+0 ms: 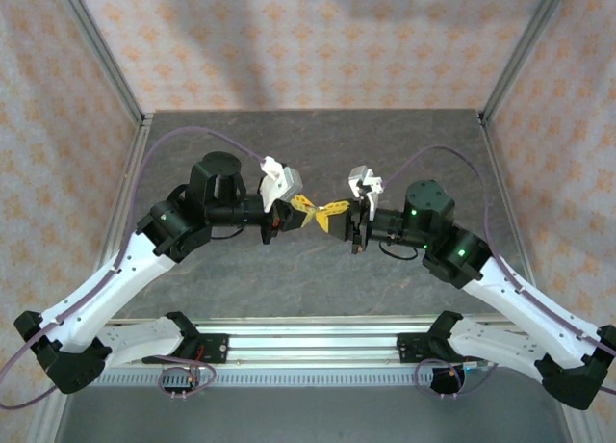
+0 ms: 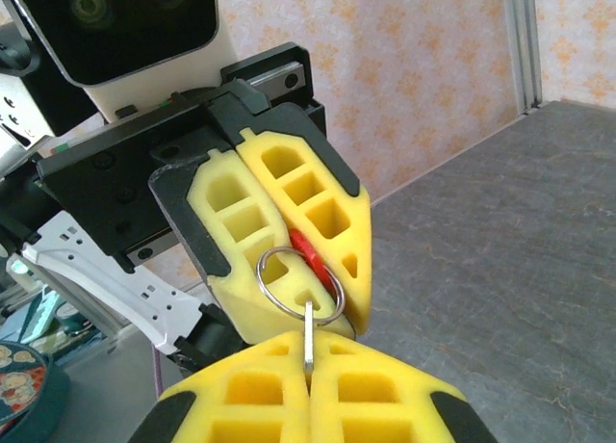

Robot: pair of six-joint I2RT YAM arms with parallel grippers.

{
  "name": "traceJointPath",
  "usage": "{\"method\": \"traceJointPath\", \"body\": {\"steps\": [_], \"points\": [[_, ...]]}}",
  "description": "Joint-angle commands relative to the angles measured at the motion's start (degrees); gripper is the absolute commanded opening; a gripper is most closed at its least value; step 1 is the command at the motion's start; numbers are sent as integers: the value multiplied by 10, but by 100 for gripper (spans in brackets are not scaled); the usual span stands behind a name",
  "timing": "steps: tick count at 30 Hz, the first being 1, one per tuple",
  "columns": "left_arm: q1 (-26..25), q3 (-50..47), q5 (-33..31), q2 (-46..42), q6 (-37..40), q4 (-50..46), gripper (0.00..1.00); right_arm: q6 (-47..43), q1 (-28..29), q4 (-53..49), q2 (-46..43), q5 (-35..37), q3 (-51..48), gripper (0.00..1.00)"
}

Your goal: Remove the keys from the keyring

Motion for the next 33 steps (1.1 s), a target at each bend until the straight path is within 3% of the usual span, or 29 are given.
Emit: {"method": "traceJointPath", "body": {"steps": [1,9,14,20,27,33], "points": [[-2,-1,-32,-17,8,7,0,-36,3,-2,-37,39,-11,0],[-22,12,-70,-14,49,-36,0,-91,12,-8,-62,49,-14,0],[-55,24,-116,-8,77,-59,0,-153,58,-38,-51,85,7,0],[-62,25,-122,-11,80,-59,0,-220,119,-66,-36,146,27,0],[-71,21,-122,-13,84,-63,0,-242,153,-48,-29,215,35,0],[-72,19,-119,-13,85,-70,0,-262,163,-60,-19,205,51,0]]}}
